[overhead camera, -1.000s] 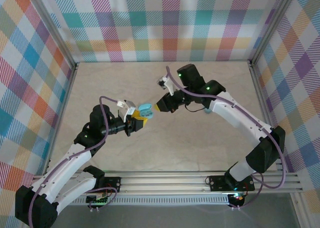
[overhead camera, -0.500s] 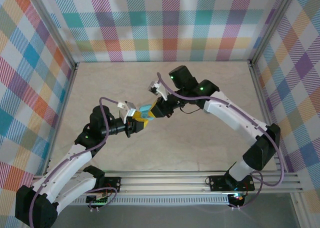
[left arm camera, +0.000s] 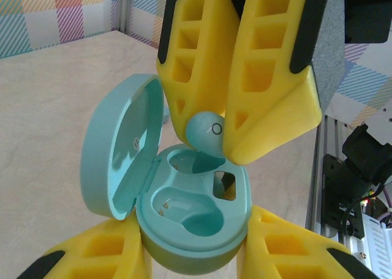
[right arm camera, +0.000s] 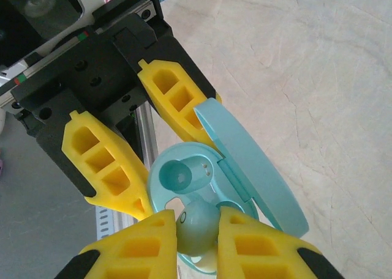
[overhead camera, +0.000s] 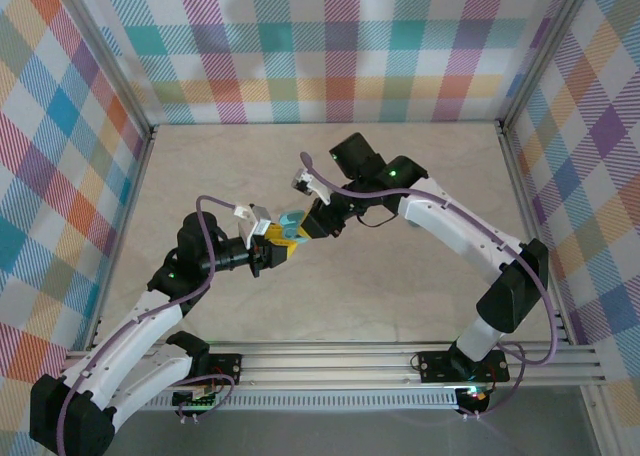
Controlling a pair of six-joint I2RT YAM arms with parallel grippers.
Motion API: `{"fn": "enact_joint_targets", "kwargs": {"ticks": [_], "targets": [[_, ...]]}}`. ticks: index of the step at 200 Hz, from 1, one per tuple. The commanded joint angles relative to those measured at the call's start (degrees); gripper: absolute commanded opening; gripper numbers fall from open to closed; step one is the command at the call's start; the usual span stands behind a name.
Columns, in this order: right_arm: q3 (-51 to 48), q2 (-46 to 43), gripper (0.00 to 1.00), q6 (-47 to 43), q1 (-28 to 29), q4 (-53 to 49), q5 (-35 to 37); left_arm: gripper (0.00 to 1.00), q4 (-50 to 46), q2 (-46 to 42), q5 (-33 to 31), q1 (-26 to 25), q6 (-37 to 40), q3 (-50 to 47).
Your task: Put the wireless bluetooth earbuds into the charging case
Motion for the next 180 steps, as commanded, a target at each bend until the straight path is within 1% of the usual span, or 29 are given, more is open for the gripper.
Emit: {"fn": "enact_joint_targets", "kwargs": {"ticks": [1, 67, 107, 151, 180], "targets": [[1.70, 0.96, 0.18, -1.88, 0.64, -1.80, 0.82, 0.00, 2.10, -0.89, 2.88, 0.65, 1.11, 0.26], [2.18, 1.85, 0.20, -2.75, 1.46, -2.73, 0.63, 0.00, 1.83, -0.25, 3.76, 0.65, 1.35, 1.24], [1.41, 1.50, 0.20, -3.15, 2.01, -1.80, 1.76, 0.00, 3.88, 0.30, 3.84, 0.65, 0.26, 1.06], [-0.20, -0.25, 0.20, -4.16, 3.01, 1.03, 3.60, 0.00, 4.65, 1.04, 5.46, 0.70, -0.14, 1.15], [-2.53, -3.21, 0.22, -7.06, 3.10, 2.71, 2.06, 0.00, 3.30, 1.21, 5.40, 0.73, 0.71, 1.66]]}}
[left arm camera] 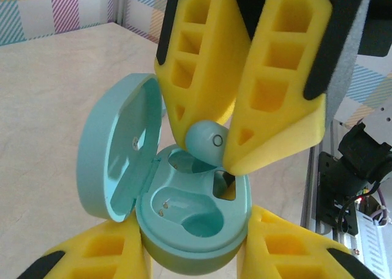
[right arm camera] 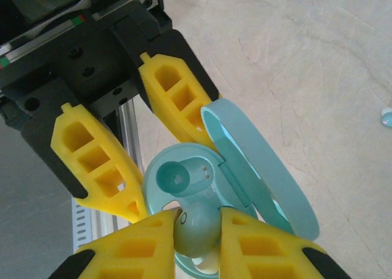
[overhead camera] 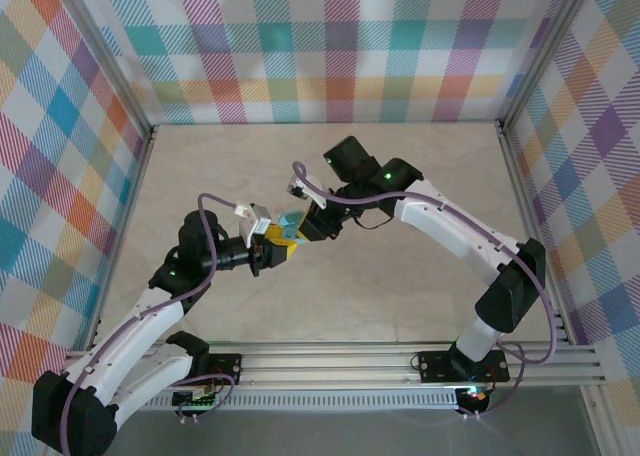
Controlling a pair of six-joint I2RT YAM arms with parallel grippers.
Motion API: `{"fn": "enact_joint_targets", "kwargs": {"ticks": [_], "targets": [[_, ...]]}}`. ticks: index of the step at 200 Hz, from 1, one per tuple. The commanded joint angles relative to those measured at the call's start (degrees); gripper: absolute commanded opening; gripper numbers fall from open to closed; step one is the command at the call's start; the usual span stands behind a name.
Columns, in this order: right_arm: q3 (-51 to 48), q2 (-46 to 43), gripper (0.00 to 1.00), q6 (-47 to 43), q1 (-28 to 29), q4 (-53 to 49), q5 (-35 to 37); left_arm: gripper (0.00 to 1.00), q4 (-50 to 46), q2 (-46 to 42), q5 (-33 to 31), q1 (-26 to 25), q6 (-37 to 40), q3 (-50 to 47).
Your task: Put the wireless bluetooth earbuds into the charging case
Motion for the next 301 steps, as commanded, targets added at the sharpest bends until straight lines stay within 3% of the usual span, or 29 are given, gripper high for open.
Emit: {"fn": "enact_joint_targets", "kwargs": {"ticks": [1, 21, 69, 153, 202, 301], "targets": [[-2.57, -3.41, 0.22, -4.09, 1.09, 2.63, -2.38, 0.00, 3.18, -0.09, 3.62, 0.14, 1.22, 1.76], [-5.96, -6.60, 0.29, -6.72, 1.09, 4.15, -3.55, 0.00, 1.32, 0.09, 3.69, 0.15, 1.96, 2.95], [-10.43, -10.91, 0.27, -10.29, 1.09, 6.84, -4.26, 0.00, 1.08, 0.56, 5.42, 0.15, 1.59, 3.88], [-9.34, -8.74, 0.22, -11.42, 0.92, 7.36, -3.21, 0.00, -0.07, 0.89, 7.46, 0.15, 1.24, 4.63], [-12.02, -6.40, 0.17, -9.57, -0.35, 10.39, -1.04, 0.00, 0.91, 3.46, 2.67, 0.14, -0.97, 4.97], [-20.42, 5.90, 0.15, -4.49, -9.20, 25.22, -8.10, 0.00, 9.87, 18.89, -5.42, 0.15, -3.74, 4.80]]}}
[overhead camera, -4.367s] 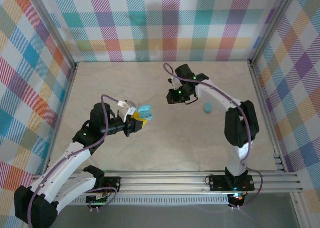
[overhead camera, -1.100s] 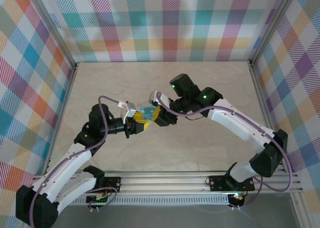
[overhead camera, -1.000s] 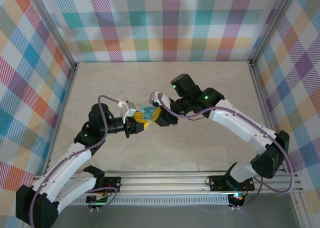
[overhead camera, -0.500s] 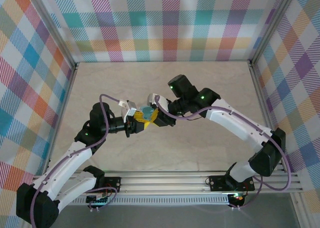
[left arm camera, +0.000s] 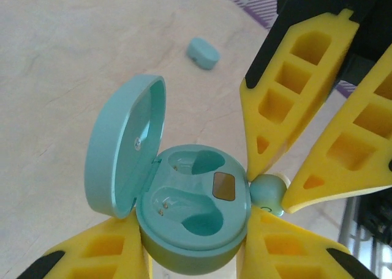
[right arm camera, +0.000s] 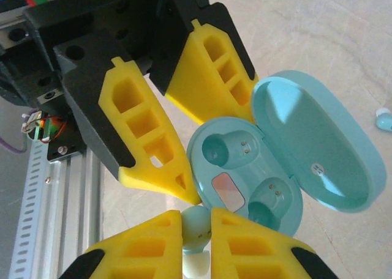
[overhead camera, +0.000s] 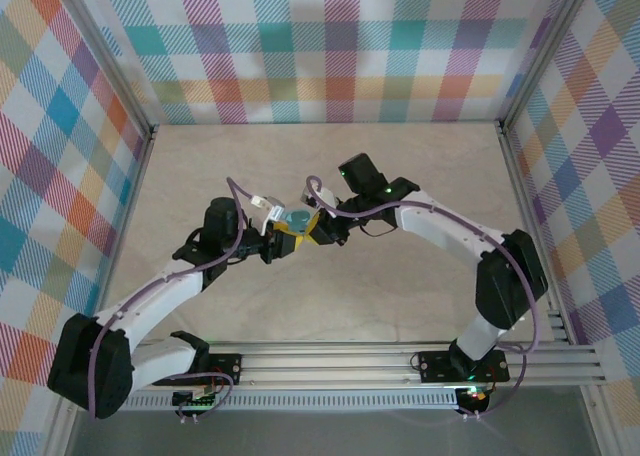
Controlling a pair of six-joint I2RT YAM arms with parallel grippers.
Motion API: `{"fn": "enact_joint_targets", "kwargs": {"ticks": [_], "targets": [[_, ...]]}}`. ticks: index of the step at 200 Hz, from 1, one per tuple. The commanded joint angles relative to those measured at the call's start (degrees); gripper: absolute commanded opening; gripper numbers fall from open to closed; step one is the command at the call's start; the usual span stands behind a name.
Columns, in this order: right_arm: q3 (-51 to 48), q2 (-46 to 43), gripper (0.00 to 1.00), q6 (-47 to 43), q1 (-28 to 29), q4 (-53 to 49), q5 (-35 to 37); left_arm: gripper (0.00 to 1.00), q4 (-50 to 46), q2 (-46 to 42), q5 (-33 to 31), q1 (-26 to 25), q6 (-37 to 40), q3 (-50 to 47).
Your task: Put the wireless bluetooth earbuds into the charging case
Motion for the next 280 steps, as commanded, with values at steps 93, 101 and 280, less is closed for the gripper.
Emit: {"fn": "enact_joint_targets", "kwargs": {"ticks": [93, 101, 280], "targets": [[-1.38, 13.80, 0.15, 3.61, -5.91, 5.22, 2.15, 0.00, 13.05, 12.02, -8.03, 0.45, 0.84, 0.14], [-0.75, 14.84, 0.15, 3.83, -6.09, 4.24, 3.75, 0.00, 13.19, 11.52, -8.88, 0.73, 1.01, -0.31], [1.56, 13.82, 0.47, 13.51, -5.91, -1.92, 26.61, 0.00, -2.56, -19.03, -16.39, 2.52, 3.66, -7.56]]}}
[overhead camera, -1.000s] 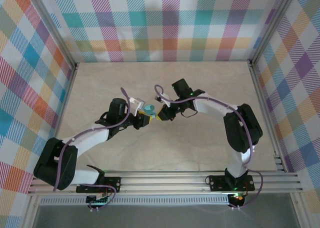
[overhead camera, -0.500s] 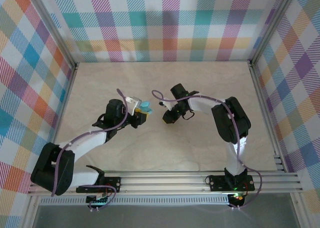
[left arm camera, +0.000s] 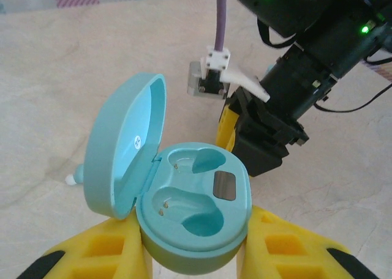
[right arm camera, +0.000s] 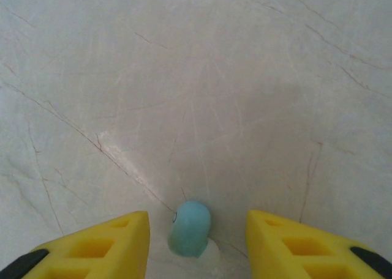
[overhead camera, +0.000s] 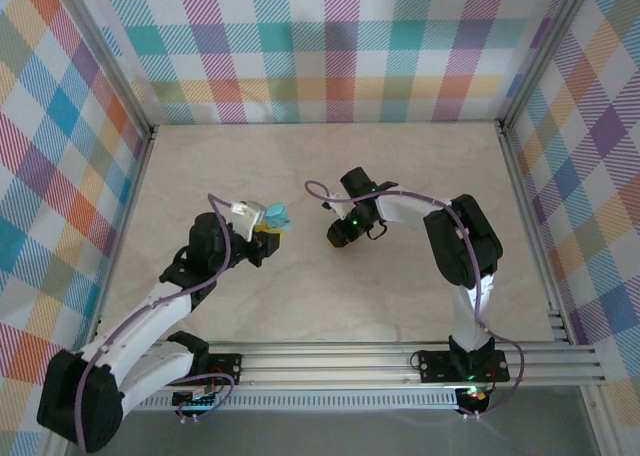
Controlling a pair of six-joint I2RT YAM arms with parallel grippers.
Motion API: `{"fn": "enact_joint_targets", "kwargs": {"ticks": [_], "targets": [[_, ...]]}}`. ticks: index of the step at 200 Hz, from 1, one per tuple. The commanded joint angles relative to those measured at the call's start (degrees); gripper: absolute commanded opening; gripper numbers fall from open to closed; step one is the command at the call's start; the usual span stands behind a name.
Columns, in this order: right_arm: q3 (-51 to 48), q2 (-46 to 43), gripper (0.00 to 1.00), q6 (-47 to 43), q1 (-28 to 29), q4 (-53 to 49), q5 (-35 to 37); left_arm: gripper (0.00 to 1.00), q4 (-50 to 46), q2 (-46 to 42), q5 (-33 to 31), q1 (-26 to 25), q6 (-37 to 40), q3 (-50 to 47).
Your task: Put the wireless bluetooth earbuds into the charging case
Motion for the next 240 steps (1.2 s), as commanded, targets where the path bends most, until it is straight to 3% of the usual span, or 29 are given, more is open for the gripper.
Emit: {"fn": "enact_joint_targets", "kwargs": {"ticks": [1, 44, 84, 171, 240], "targets": [[1.50, -4.41, 0.48, 2.86, -0.01, -3.22, 3.36, 0.00, -3.53, -5.10, -1.60, 0.64, 0.78, -0.27], [2.96, -7.53, 0.51, 4.04, 3.31, -8.06, 11.47, 0.00, -6.82, -10.34, -2.08, 0.64, 0.65, 0.18], [5.25, -5.79, 0.46, 1.65, 8.18, -10.89, 19.24, 0.00, -7.26, -11.01, -1.75, 0.64, 0.08, 0.28], [12.24, 1.96, 0.34, 4.52, 9.81, -15.67, 21.94, 0.00, -8.45, -12.42, -1.83, 0.64, 0.19, 0.06], [13.13, 5.04, 0.38, 4.52, 9.99, -15.82, 22.36, 0.00, -8.14, -11.65, -1.18, 0.64, 0.41, 0.33]]}}
